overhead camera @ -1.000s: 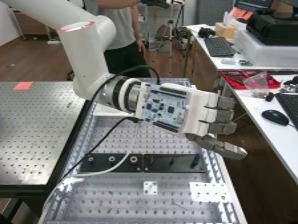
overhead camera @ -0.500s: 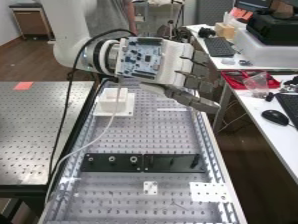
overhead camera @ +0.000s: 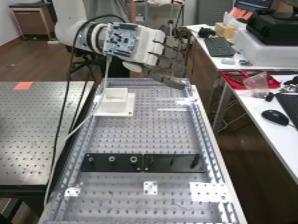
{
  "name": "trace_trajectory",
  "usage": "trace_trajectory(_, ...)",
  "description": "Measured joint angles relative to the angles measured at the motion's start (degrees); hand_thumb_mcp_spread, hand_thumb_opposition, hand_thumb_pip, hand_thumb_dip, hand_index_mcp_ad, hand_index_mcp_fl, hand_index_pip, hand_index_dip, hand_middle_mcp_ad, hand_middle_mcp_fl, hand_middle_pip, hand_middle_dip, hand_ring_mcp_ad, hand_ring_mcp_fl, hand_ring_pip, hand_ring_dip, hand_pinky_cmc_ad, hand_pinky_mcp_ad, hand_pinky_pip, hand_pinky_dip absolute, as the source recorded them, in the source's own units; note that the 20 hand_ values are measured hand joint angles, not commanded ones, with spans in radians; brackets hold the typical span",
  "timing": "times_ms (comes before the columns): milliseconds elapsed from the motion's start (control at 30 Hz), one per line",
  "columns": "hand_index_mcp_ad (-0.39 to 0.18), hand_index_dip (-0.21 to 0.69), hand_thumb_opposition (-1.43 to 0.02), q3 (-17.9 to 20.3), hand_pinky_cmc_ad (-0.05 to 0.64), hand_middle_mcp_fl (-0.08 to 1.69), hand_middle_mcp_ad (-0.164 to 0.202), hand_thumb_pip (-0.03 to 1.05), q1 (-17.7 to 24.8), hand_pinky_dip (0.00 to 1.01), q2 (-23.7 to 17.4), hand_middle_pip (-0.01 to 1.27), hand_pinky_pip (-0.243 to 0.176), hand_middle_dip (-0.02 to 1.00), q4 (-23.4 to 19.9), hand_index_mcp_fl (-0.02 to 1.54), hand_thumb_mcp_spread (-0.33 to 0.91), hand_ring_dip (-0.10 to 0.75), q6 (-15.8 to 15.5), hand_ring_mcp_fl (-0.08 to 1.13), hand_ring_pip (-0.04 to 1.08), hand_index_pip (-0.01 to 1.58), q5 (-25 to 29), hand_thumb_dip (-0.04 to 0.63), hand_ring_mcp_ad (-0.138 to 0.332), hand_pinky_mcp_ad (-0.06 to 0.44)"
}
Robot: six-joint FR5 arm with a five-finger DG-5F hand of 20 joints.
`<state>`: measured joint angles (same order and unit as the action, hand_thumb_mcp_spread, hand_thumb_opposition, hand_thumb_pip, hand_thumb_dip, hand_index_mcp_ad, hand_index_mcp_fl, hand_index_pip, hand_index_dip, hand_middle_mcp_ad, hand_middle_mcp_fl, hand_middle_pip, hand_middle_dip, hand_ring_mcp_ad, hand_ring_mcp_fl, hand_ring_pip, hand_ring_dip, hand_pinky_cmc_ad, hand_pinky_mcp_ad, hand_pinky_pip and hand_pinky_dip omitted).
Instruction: Grab the chopstick and place it in the clear container
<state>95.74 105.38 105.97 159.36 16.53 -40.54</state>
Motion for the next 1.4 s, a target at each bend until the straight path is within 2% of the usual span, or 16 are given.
trace_trajectory(100,-0.037,0.049,-1.02,-0.2,0.487,1.00,0.021,0.50,3.1,0.18,0.0,0.60,0.103,0.69,2.7,0.84,0.77,0.443,2.6,0.98,0.08,1.09,3.5,0.284,0.021,0.248)
trace_trajectory(200,-0.037,0.049,-1.02,-1.0,0.478,1.00,0.021,0.50,6.4,0.18,0.6,0.60,0.106,0.69,6.8,0.84,0.77,0.443,6.6,0.98,0.08,1.09,7.4,0.284,0.021,0.251)
trace_trajectory(367,-0.037,0.049,-1.02,-4.0,0.485,1.00,0.023,0.50,11.3,0.18,3.3,0.60,0.108,0.69,15.7,0.84,0.77,0.443,15.0,0.98,0.08,1.09,12.8,0.284,0.017,0.250)
trace_trajectory(567,-0.037,0.049,-1.03,-8.5,0.476,1.01,0.019,0.50,14.9,0.18,7.4,0.60,0.106,0.69,25.2,0.86,0.75,0.443,24.2,0.98,0.08,1.09,15.7,0.284,0.017,0.250)
trace_trajectory(633,-0.038,0.049,-1.03,-10.0,0.483,1.01,0.019,0.50,15.8,0.18,8.6,0.60,0.106,0.69,27.4,0.86,0.75,0.443,26.3,0.98,0.08,1.09,16.2,0.281,0.021,0.251)
trace_trajectory(900,-0.038,0.049,-1.03,-14.5,0.482,1.01,0.019,0.50,17.4,0.18,11.6,0.60,0.105,0.69,34.3,0.86,0.75,0.443,30.6,0.99,0.08,1.09,17.3,0.284,0.021,0.253)
trace_trajectory(1067,-0.038,0.049,-1.03,-17.4,0.485,1.01,0.019,0.50,17.4,0.18,13.9,0.60,0.105,0.69,39.5,0.86,0.75,0.443,35.1,0.98,0.08,1.09,16.9,0.284,0.021,0.253)
trace_trajectory(1267,-0.038,0.049,-1.03,-18.5,0.476,1.01,0.019,0.50,16.4,0.18,15.1,0.60,0.106,0.69,40.8,0.86,0.75,0.443,37.2,0.99,0.08,1.09,14.8,0.284,0.023,0.253)
trace_trajectory(1400,-0.038,0.049,-1.04,-18.7,0.476,1.01,0.019,0.50,15.6,0.18,15.3,0.60,0.106,0.69,40.1,0.86,0.75,0.443,36.6,0.99,0.08,1.09,12.7,0.284,0.023,0.253)
